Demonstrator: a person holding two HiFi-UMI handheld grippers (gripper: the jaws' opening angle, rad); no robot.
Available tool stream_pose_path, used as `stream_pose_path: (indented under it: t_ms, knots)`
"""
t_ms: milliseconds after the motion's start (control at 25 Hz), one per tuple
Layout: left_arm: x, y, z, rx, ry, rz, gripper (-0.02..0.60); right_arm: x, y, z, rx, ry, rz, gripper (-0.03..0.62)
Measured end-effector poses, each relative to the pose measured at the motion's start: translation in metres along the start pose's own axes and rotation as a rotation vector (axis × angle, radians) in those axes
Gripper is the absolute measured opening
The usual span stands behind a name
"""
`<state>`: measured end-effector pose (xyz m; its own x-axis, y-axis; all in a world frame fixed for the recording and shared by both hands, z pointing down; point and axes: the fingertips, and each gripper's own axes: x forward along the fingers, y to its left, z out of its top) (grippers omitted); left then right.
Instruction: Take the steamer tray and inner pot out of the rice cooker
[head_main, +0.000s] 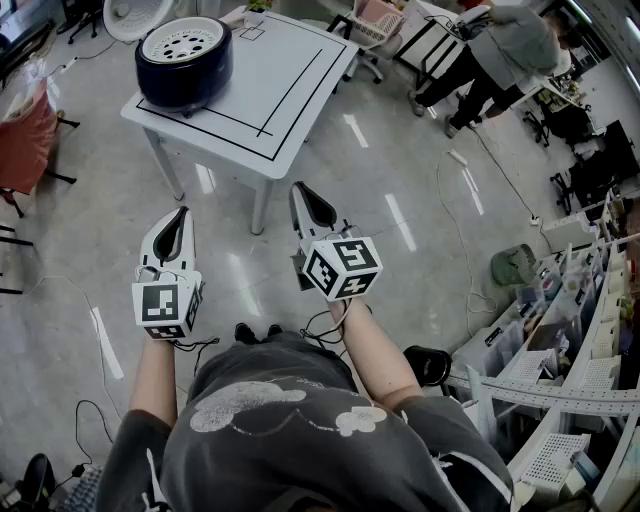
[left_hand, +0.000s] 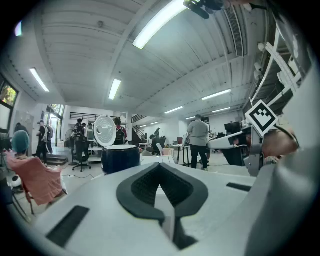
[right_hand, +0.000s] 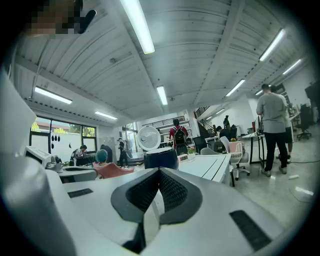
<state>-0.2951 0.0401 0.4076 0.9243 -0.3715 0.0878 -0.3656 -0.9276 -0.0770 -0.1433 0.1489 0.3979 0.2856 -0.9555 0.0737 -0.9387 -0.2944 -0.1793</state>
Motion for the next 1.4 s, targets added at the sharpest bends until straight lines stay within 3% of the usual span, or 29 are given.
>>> stream_pose_path:
  t_ms: [200,440,760,800,880,960,1000,1240,1400]
  knots:
    - [0.001,-0.007,-0.003,-0.033,0.011,-0.033,0.006,-0.001,0.002,0.000,-0.022,-0.002,0.011,0.026]
    - [0.003,0.004,-0.003,-0.101,0.020,0.013,0.006,0.000,0.002,0.001,-0.041,0.007,0.018,0.026]
    - [-0.004,0.037,-0.013,-0.124,0.011,0.111,0.006,0.020,0.016,0.007,-0.061,-0.034,0.047,0.029]
    - [-0.005,0.041,-0.012,-0.117,-0.005,0.119,0.006,0.022,0.018,0.006,-0.063,-0.035,0.057,0.053]
    - [-0.007,0.046,-0.006,-0.094,-0.050,0.123,0.010,0.027,0.023,0.003,-0.054,-0.030,0.073,0.200]
    - [-0.008,0.048,-0.001,-0.078,-0.091,0.116,0.287,0.030,0.024,0.000,-0.038,-0.024,0.076,0.285]
    - [-0.009,0.048,-0.001,-0.075,-0.099,0.121,0.348,0.030,0.024,-0.002,-0.030,-0.023,0.072,0.299]
    - [-0.022,0.056,-0.004,-0.132,-0.108,0.154,0.409,0.028,0.011,-0.001,0.029,-0.027,0.030,0.337]
    - [-0.017,0.062,-0.011,-0.165,-0.075,0.172,0.425,0.039,-0.003,-0.002,0.063,-0.014,0.052,0.342]
